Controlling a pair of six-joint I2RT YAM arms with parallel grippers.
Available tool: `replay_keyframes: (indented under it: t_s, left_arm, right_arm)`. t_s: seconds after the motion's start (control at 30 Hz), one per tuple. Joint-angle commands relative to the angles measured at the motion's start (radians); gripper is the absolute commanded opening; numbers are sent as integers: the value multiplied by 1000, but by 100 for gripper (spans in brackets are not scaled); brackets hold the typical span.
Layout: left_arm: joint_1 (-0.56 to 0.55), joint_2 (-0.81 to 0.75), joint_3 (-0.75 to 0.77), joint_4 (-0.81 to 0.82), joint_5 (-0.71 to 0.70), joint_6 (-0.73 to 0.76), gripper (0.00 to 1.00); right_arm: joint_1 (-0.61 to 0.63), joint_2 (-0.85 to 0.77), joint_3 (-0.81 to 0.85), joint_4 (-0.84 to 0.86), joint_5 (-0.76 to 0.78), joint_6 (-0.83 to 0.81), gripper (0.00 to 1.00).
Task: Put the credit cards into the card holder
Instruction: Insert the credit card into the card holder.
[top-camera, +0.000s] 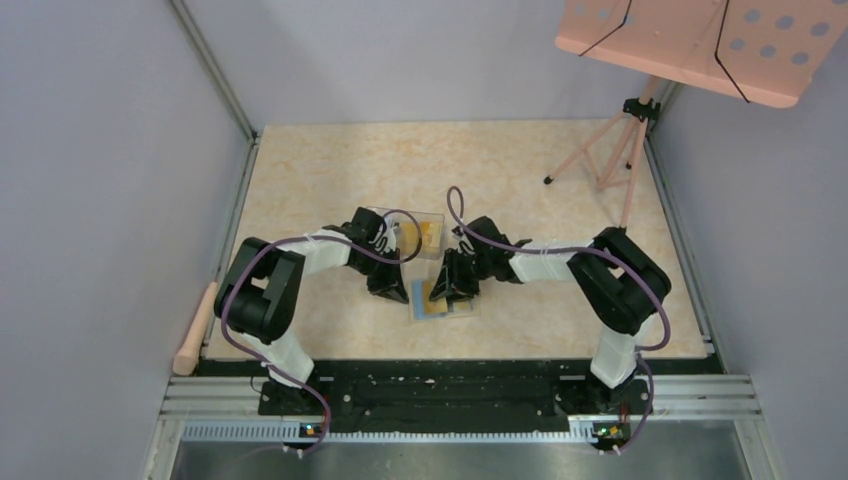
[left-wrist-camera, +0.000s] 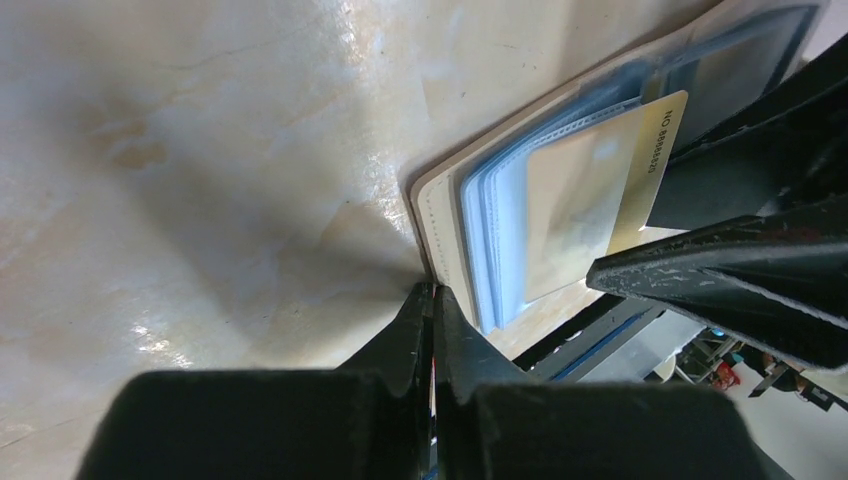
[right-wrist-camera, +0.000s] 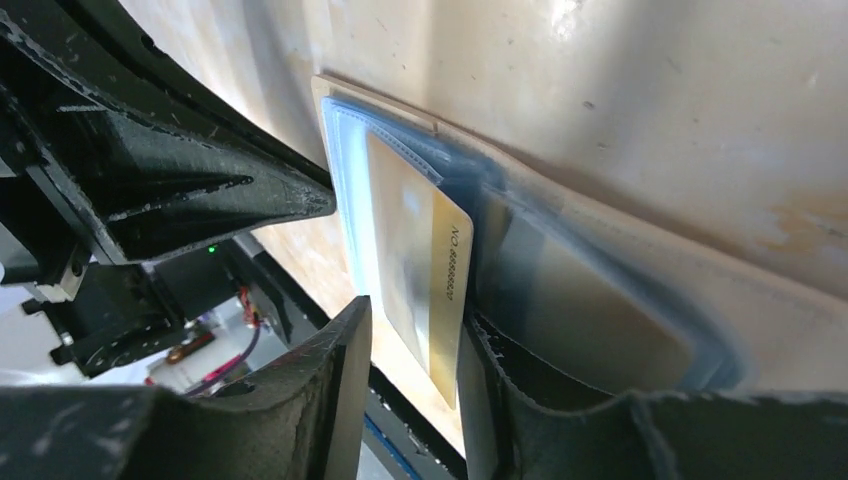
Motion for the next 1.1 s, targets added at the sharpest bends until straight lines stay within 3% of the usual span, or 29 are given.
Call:
replay_keyframes:
  t_s: [0.0,0.27,0.47,0.7,0.83,1.07]
  left_arm:
    - [-22,39,-5,-6,-88,34,0]
    - [-21,43,2,-9,-87,39,0]
    - [-21,49,13,-11,-80,43,0]
    - [-34,70,31,5,-36,46,0]
    - [-51,87,46,7,-11,48,0]
    - [-67,94,70,6,-3,49,0]
  right_arm:
    - [36,-19,128,-295,138,-107,39]
    - [65,-18,238,-467,227,-131,60]
    - [67,-5,259,-489,241,-152,63]
    - [68,26,260,-437,185,-150,53]
    - [71,56,268,-395,149,-139,40]
    - [95,103,298,-373,101,-126,33]
